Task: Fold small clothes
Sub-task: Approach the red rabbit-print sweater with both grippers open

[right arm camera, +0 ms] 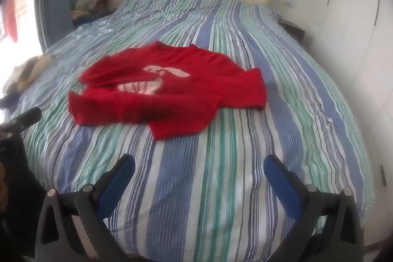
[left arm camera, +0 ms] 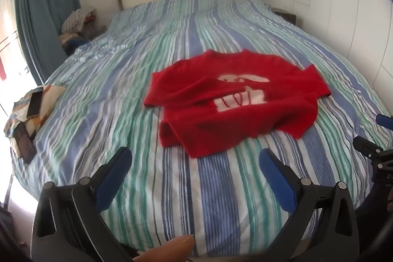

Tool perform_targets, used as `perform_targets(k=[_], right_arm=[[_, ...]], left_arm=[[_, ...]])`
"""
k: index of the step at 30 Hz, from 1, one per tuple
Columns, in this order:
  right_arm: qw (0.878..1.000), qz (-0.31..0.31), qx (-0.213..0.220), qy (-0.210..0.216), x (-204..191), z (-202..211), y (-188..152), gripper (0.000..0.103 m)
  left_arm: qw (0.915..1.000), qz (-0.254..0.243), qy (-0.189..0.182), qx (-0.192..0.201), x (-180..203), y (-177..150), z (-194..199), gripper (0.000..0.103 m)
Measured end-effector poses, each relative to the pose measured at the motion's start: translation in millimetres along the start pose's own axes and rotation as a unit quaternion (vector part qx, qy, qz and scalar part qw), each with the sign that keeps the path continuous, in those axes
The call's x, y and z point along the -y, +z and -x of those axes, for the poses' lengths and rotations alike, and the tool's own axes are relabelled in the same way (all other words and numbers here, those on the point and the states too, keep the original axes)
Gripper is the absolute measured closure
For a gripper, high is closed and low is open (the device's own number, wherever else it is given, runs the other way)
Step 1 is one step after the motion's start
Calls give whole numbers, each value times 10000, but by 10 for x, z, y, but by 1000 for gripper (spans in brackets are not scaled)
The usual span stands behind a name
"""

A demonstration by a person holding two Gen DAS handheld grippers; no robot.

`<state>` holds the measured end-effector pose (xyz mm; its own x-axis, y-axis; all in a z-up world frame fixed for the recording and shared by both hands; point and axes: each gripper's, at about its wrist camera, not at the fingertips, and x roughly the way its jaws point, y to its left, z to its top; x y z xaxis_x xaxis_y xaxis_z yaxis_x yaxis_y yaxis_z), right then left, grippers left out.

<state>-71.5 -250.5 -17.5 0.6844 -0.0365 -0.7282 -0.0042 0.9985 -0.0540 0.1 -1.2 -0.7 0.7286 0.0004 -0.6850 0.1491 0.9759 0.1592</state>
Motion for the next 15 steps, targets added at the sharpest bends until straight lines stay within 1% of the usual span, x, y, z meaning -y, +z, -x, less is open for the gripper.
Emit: perform_targets(k=[3, 4, 5, 6, 8, 9, 10, 15], right_arm=[[10000, 36, -41, 1, -25, -15, -13, 0], [10000, 0, -60, 11, 21, -6, -4, 0], [10000, -17, -74, 30, 41, -18, 1, 0], [10000, -32, -75, 41, 59, -24, -20, 0], [9999, -59, -86, 59, 72, -51, -7, 0], [9999, -58, -92, 72, 77, -56, 3, 0], [9999, -111, -62, 77, 10, -46, -22, 0], [9996, -180, -99, 214, -49, -76, -21, 0]], left_arm=[[9997, -150, 13, -201, 122, -14, -8, 0], [9997, -29, -51, -233, 92, -61, 8, 0], [9987, 249, -307, -320, -80, -96, -28, 0], [9972, 262, -393, -579, -154, -89, -155, 0], [9981, 209, -240, -519, -177, -137, -160, 0], [9985, 162, -115, -516, -117, -142, -162, 0], [9985, 171, -127, -503, -122, -148, -155, 0], [9981, 293, -151, -513, -143, -132, -178, 0]])
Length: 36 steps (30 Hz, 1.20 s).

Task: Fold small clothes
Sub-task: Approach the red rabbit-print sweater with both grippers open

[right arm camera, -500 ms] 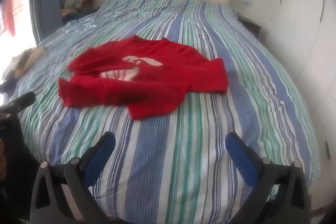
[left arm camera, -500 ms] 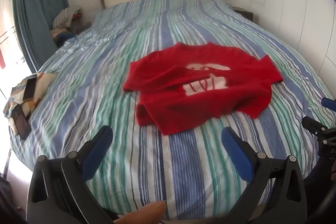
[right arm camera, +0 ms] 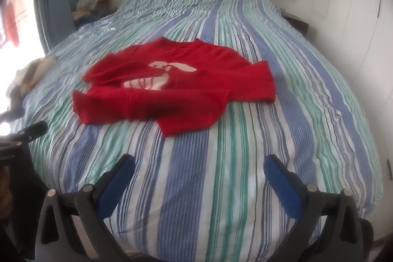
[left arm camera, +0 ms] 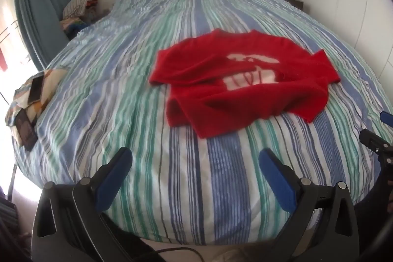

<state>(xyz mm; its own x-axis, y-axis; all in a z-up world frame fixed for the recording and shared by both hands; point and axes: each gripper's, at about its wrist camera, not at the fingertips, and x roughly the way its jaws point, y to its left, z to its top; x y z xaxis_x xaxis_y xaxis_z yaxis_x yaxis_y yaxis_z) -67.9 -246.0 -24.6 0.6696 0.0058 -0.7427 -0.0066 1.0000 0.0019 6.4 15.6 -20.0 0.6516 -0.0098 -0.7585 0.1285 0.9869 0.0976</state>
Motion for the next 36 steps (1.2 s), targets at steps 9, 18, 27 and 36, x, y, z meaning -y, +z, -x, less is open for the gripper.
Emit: perform_targets(k=[9, 18, 27, 36], right_arm=[[10000, 56, -34, 19, -101, -18, -7, 0], [9999, -17, -144, -33, -70, -69, -19, 0], [9999, -18, -124, -49, -72, -77, -32, 0], [9998, -59, -171, -56, -44, -91, -37, 0]], left_arm=[[9997, 64, -218, -15, -36, 15, -18, 0], [9993, 99, -348, -91, -29, -26, -53, 0], [9992, 170, -349, -58, -58, -14, -34, 0], [9993, 141, -319, -131, -27, -23, -68, 0]])
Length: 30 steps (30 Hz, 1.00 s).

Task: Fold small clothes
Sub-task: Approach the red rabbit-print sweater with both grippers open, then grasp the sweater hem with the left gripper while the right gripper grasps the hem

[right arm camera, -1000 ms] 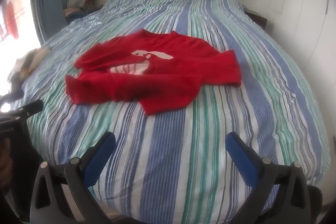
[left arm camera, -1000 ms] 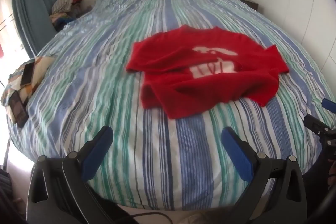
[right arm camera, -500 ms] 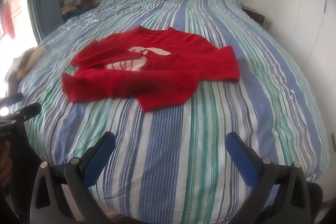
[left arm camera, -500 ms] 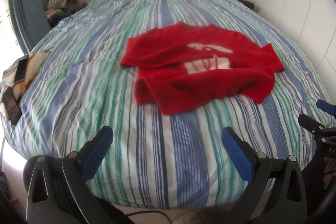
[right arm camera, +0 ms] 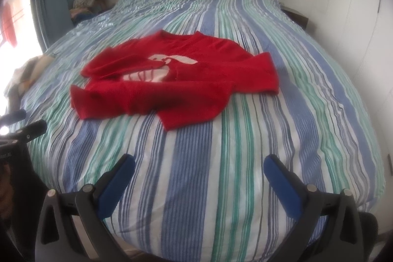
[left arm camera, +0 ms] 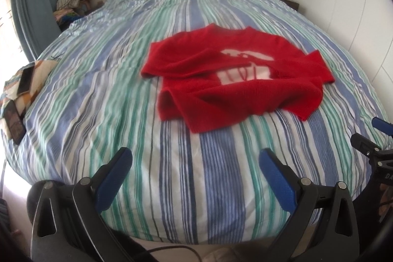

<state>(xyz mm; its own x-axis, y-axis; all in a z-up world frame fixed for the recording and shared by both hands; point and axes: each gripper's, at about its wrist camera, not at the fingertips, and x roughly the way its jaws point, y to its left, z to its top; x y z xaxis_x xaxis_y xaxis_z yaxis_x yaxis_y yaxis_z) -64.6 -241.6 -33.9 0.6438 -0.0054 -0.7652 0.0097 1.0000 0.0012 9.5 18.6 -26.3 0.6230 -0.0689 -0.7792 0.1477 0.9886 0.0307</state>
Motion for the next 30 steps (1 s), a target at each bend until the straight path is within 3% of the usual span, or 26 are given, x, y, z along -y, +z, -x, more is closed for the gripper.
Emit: perform_targets(k=[11, 16, 19, 22, 25, 27, 30], right_arm=[[9999, -59, 126, -34, -2, 46, 24, 0], [9996, -206, 170, 135, 57, -44, -12, 0], [9962, -603, 154, 608, 168, -275, -47, 0], [9844, -1145, 87, 1331, 277, -616, -81, 0], [9542, -1886, -78, 2322, 356, -986, -79, 2], [9413, -2202, -139, 2555, 358, -1154, -48, 2], [9397, -2274, 78, 2555, 335, -1219, 6, 4]], left_arm=[[9990, 429, -93, -97, -228, -64, -97, 0], [9967, 616, -483, -219, -287, -57, -324, 0], [9933, 766, -792, -343, -314, -48, -651, 1], [9891, 918, -1080, -393, -358, -3, -968, 1], [9851, 993, -1348, -395, -348, 95, -1127, 2], [9847, 969, -1410, -324, -317, 144, -1121, 1], [9892, 799, -1196, -270, -238, 192, -1093, 1]])
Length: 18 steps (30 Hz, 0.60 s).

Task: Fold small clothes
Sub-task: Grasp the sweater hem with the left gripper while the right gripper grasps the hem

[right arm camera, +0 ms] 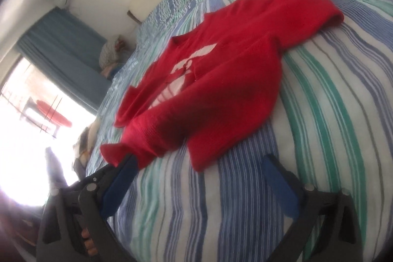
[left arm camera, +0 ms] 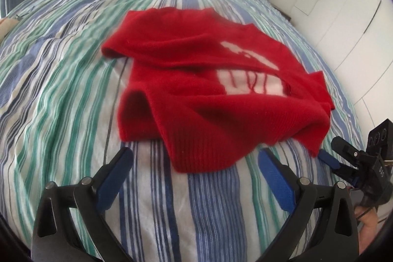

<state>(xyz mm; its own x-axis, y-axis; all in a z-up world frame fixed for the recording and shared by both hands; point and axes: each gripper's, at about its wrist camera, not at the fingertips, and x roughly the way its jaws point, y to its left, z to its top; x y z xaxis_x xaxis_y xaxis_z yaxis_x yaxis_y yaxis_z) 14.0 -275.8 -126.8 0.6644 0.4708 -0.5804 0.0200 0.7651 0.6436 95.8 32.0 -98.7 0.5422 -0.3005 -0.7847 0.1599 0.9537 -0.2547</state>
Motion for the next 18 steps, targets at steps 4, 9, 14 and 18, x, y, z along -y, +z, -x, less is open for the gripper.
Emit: perform_targets(k=[4, 9, 14, 18], right_arm=[[10000, -66, 38, 7, 3, -98, 23, 10], [9999, -105, 6, 23, -5, -57, 40, 11], [9999, -83, -58, -28, 18, -7, 18, 11], [9999, -127, -69, -73, 25, 10, 8, 11]], left_arm=[[9951, -307, 925, 138, 125, 44, -11, 1], [9909, -383, 1277, 195, 146, 73, 10, 1], [9891, -463, 1388, 142, 124, 73, -11, 1], [9900, -409, 1344, 90, 112, 64, -26, 1]])
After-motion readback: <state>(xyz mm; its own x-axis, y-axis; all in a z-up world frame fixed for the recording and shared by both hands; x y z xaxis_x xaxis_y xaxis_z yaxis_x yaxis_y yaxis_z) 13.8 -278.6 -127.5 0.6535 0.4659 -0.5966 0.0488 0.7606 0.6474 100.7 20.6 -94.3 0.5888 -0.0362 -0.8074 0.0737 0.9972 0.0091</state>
